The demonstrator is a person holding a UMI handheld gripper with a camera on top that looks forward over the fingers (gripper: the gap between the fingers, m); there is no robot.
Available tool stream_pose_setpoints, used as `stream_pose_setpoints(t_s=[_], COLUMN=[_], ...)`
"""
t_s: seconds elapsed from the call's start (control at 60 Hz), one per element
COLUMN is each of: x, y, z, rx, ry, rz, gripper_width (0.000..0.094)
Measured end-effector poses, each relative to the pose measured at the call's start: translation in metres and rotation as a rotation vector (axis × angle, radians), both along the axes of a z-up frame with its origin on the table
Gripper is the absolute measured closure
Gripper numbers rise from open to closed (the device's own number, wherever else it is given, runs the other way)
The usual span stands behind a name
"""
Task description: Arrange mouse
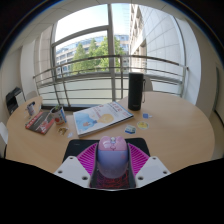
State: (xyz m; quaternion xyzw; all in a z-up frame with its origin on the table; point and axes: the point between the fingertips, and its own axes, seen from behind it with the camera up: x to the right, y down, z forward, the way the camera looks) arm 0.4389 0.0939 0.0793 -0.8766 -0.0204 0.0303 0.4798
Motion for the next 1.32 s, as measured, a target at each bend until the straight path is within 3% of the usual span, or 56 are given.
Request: stream_pose_setpoints(t_s=[0.117, 0.267, 0.383, 0.417, 0.833, 1.317], x=[-0.017, -0.022, -0.024, -0.027, -0.09, -0.13], y=[-0.004, -0.009, -0.018, -0.025, -0.156, -0.293], z=[-0.063, -0.083, -0.061, -0.052, 0.119, 0.143], rx=[-0.094, -0.122, -0.123, -0.123, -0.013, -0.004], ry=[-0.012, -0.023, -0.059, -0.068, -0.12, -0.115], rz=[-0.013, -0.04, -0.055, -0.061, -0.103, -0.094], gripper_width=[0.045, 0.0346, 0.0078, 0.0109, 0.009, 0.0091])
